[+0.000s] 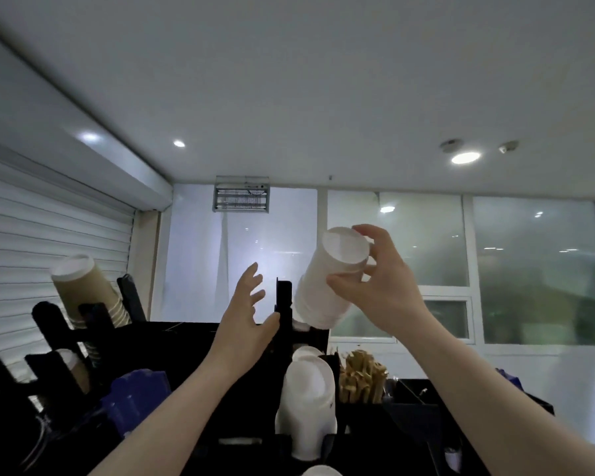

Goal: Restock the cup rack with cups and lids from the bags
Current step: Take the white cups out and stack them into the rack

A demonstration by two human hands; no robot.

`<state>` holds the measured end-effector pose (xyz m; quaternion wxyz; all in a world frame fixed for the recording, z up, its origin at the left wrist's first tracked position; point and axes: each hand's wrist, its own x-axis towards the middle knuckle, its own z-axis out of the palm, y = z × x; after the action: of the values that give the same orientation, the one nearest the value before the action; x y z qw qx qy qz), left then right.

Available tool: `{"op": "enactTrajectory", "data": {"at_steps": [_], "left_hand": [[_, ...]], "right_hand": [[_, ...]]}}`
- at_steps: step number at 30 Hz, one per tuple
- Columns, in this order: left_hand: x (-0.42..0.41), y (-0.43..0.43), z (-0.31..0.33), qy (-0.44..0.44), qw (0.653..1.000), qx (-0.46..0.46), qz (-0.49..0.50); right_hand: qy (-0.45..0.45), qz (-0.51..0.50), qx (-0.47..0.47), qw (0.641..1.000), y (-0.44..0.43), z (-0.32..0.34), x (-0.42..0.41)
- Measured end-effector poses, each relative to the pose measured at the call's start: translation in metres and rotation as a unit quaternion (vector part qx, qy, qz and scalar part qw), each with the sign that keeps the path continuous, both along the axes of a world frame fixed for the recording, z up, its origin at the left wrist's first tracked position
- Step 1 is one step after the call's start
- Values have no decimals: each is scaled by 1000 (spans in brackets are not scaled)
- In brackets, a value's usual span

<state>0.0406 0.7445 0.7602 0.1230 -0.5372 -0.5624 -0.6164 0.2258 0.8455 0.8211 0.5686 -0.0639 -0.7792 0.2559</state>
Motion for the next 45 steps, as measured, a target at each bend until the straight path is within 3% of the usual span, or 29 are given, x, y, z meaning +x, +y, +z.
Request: {"op": "enactTrajectory", "data": {"at_steps": [6,12,21,26,33,38,45], "left_hand": [[-22,6,-22,-14,998,-46,31],[-39,9,-38,-9,997,-69,41],[-50,8,-50,-39,997,-50,32],[-53,5,-57,-34,997,-55,35],[-56,0,-61,-36,997,-66,35],[-57,-5,-64,-18,995,-84,45],[-45,-7,-67,16,994,-94,52]], "right_hand": [[-69,1,-47,997,36,-21,-36],[-135,-34,-22,990,48,-41,-67],[-138,-117,48,982,48,-34,-81],[-130,-108,69,983,45,-33,-80],[-268,-111,117,950,53,-48,-90],[-253,-82,128,956,56,-52,-86],[-236,-116,126,957,51,-42,-71]]}}
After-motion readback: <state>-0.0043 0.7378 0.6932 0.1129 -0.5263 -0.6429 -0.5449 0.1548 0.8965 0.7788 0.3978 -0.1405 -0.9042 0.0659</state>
